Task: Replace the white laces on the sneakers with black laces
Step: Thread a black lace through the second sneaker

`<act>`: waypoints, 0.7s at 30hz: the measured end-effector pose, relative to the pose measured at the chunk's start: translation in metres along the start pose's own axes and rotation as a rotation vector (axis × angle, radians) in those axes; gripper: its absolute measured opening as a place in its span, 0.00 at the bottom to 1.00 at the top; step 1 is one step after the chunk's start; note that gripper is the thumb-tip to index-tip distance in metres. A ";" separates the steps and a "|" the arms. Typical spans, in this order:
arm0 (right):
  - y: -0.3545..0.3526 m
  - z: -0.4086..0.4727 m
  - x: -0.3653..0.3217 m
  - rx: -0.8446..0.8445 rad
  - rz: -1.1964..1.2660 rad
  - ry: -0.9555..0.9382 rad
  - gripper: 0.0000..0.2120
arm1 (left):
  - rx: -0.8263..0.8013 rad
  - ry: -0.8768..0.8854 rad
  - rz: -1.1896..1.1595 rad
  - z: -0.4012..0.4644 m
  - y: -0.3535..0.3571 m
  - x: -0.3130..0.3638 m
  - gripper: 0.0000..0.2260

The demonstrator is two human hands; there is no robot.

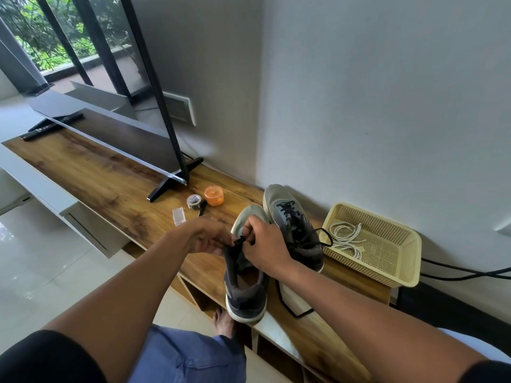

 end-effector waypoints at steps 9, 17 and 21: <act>-0.001 0.002 0.001 -0.028 0.030 -0.025 0.12 | 0.010 -0.002 -0.009 0.000 -0.001 -0.001 0.07; 0.001 0.000 0.005 0.014 0.075 -0.018 0.10 | 0.003 0.002 0.016 -0.006 0.004 0.004 0.05; 0.001 0.000 0.006 0.012 0.078 0.001 0.09 | -0.002 0.001 0.025 -0.009 0.006 0.006 0.05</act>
Point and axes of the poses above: each hand's wrist, its own z-axis towards the middle knuckle, its own y-axis out of the palm, x = y × z, the point moved 3 cm from there along z, towards the middle knuckle, and after that the axes turned 7 degrees about y, right-handed, at the moved point
